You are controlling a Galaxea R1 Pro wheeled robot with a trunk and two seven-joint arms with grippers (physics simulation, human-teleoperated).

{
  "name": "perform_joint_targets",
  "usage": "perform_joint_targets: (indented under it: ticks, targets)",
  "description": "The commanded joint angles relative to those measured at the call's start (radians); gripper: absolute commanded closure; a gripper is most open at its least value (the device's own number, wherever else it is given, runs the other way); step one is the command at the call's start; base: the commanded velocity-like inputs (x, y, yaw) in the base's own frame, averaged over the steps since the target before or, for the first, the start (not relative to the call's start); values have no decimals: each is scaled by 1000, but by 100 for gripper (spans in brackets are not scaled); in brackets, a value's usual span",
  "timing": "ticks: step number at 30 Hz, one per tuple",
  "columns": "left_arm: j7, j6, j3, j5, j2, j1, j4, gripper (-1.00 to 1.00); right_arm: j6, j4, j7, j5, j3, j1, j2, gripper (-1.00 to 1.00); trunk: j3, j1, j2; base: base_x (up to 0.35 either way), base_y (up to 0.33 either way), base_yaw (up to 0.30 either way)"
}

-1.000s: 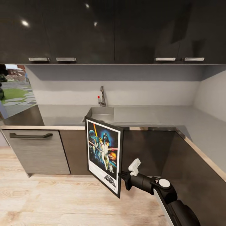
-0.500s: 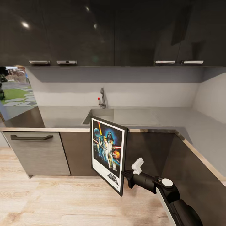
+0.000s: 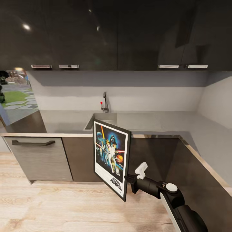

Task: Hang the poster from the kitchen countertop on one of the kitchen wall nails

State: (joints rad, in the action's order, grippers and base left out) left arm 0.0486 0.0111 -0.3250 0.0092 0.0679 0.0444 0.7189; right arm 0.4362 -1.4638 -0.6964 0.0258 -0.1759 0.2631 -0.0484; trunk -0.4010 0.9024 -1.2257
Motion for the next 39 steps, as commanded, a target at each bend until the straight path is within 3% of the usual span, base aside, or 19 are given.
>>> perform_joint_targets:
  ticks: [1, 39]
  targets:
    - [5, 1, -2, 1, 0, 0, 1, -100, 7, -1, -5, 0, 0, 1, 0, 100, 2, -4, 7, 0, 0, 0]
    - [5, 1, -2, 0, 0, 0, 1, -100, 6, -1, -5, 0, 0, 1, 1, 100, 121, -150, 273, 0, 0, 0]
